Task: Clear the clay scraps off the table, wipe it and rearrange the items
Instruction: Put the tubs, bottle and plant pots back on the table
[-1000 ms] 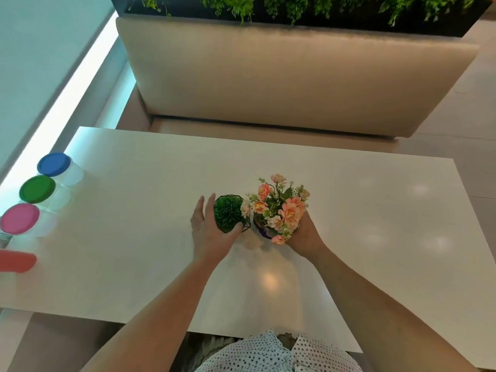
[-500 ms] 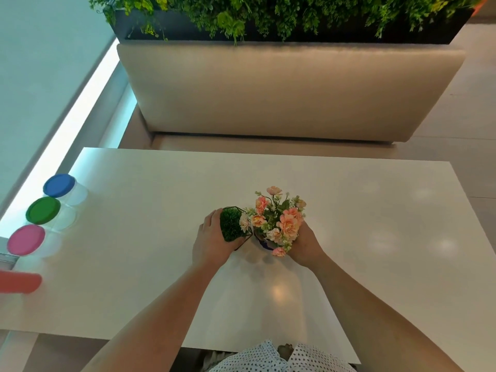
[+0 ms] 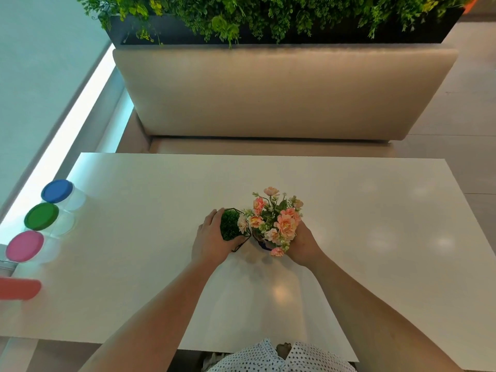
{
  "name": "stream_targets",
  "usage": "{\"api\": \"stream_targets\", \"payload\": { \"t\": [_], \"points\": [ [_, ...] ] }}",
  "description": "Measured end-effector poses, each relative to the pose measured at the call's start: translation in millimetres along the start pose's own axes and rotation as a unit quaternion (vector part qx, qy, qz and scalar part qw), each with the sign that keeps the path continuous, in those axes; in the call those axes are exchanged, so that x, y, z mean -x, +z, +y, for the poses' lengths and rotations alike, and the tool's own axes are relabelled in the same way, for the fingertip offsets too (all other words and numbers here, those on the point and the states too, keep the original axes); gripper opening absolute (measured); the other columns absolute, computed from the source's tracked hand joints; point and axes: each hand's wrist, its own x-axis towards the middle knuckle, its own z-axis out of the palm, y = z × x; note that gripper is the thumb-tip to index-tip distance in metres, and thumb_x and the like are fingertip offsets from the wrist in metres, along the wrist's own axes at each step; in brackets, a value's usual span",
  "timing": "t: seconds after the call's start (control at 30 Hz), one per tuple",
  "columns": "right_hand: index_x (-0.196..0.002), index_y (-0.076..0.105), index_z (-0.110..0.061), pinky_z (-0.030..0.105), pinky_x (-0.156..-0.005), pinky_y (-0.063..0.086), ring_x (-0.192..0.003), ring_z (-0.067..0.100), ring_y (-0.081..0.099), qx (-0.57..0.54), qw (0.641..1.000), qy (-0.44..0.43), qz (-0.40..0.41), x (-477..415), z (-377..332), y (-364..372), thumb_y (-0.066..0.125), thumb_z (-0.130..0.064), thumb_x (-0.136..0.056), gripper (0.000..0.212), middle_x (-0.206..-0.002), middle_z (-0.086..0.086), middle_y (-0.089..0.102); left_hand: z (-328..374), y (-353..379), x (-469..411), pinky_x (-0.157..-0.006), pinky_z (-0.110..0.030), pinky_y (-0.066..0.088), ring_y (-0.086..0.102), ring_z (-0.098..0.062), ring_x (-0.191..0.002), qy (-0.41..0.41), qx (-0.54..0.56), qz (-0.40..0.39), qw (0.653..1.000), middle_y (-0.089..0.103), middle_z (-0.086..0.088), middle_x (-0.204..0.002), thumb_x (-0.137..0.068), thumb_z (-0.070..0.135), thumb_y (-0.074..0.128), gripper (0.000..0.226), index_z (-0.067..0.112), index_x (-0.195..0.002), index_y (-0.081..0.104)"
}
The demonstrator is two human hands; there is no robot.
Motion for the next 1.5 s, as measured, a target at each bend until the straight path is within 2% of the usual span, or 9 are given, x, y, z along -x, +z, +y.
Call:
{"api": "stream_targets", "payload": {
  "t": [0.2,0.4,0.5,0.73,0.9,1.03,1.17,1.4,1.5],
  "points": [
    [-0.116,0.061,-0.03,-0.003,-0.082,0.038,-0.103,-0.025,0.053,0.04,0.999,-0.013,0.007,-1.5,2.0,0.4,0.093,-0.015,-0.071,0.057,-0.112,-0.028,0.059,0.3,-0.2,-3.5,-0.119,-0.043,0.036,0.036,-0.025,-0.147,-0.003,-0.001,-0.003,1.0,0.03,0.005,-0.165,-0.078,0.06,0.08,0.103,0.028,-0.16,0.028],
    [-0.121,0.063,-0.011,-0.001,-0.083,0.039,-0.104,-0.023,0.054,0.063,0.998,-0.018,-0.002,-2.7,7.2,-3.6,0.091,-0.007,-0.074,0.054,-0.112,-0.021,0.06,0.4,0.7,-2.7,-0.119,-0.043,0.035,0.035,-0.026,-0.148,-0.007,-0.001,-0.004,1.0,0.029,0.004,-0.166,-0.078,0.059,0.08,0.103,0.028,-0.161,0.028],
    [-0.121,0.059,-0.025,-0.002,-0.086,0.037,-0.107,-0.025,0.05,0.071,0.997,-0.03,-0.01,-2.9,4.8,-4.6,0.09,-0.01,-0.075,0.057,-0.115,-0.025,0.057,0.3,0.6,-2.9,-0.119,-0.044,0.034,0.034,-0.027,-0.148,-0.011,-0.001,-0.007,1.0,0.028,0.004,-0.167,-0.078,0.059,0.081,0.104,0.028,-0.161,0.027],
    [-0.121,0.056,-0.033,-0.002,-0.088,0.035,-0.107,-0.025,0.05,0.092,0.994,-0.038,-0.055,-7.2,1.6,-13.7,0.085,-0.015,-0.082,0.052,-0.116,-0.027,0.055,2.1,-0.7,-2.8,-0.119,-0.044,0.036,0.036,-0.027,-0.147,-0.014,0.004,-0.011,1.0,0.028,0.004,-0.167,-0.077,0.06,0.081,0.105,0.028,-0.161,0.027],
    [-0.131,0.055,-0.036,-0.004,-0.091,0.032,-0.108,-0.009,0.051,0.116,0.989,-0.031,-0.088,-12.5,7.0,-20.6,0.09,-0.03,-0.076,0.066,-0.122,-0.019,0.058,3.1,-1.3,-2.1,-0.118,-0.044,0.038,0.037,-0.026,-0.147,-0.017,0.002,-0.01,1.0,0.028,0.005,-0.166,-0.078,0.058,0.081,0.103,0.029,-0.161,0.027],
    [-0.128,0.051,-0.039,0.004,-0.096,0.039,-0.108,-0.016,0.051,0.096,0.993,-0.032,-0.058,-6.4,8.1,-18.9,0.09,-0.027,-0.076,0.066,-0.125,-0.022,0.056,3.8,-0.5,-0.9,-0.119,-0.043,0.037,0.036,-0.026,-0.147,-0.018,0.004,-0.008,1.0,0.027,0.005,-0.167,-0.077,0.058,0.081,0.104,0.029,-0.161,0.027],
    [-0.115,0.057,-0.051,0.002,-0.087,0.042,-0.109,-0.018,0.056,0.042,0.999,-0.022,-0.017,1.9,6.8,-15.3,0.095,-0.015,-0.069,0.069,-0.116,-0.031,0.063,3.5,-0.6,-1.0,-0.119,-0.043,0.036,0.036,-0.025,-0.148,-0.016,0.004,-0.006,1.0,0.027,0.006,-0.167,-0.077,0.059,0.081,0.104,0.03,-0.161,0.027],
    [-0.134,0.056,-0.036,0.01,-0.091,0.046,-0.117,-0.009,0.058,0.014,0.999,0.019,0.021,4.5,18.8,-10.1,0.097,-0.038,-0.064,0.081,-0.126,-0.023,0.064,2.6,0.0,-1.1,-0.12,-0.043,0.036,0.035,-0.023,-0.149,-0.021,0.004,-0.006,1.0,0.027,0.008,-0.167,-0.076,0.062,0.081,0.106,0.031,-0.161,0.026],
    [-0.134,0.054,-0.037,0.004,-0.09,0.043,-0.117,-0.014,0.055,0.016,0.999,0.031,0.03,4.6,19.1,-9.4,0.097,-0.042,-0.062,0.085,-0.128,-0.025,0.06,2.7,0.1,-1.2,-0.119,-0.043,0.036,0.035,-0.023,-0.149,-0.02,0.0,-0.004,1.0,0.027,0.007,-0.167,-0.076,0.063,0.081,0.105,0.031,-0.161,0.027]
  ]
}}
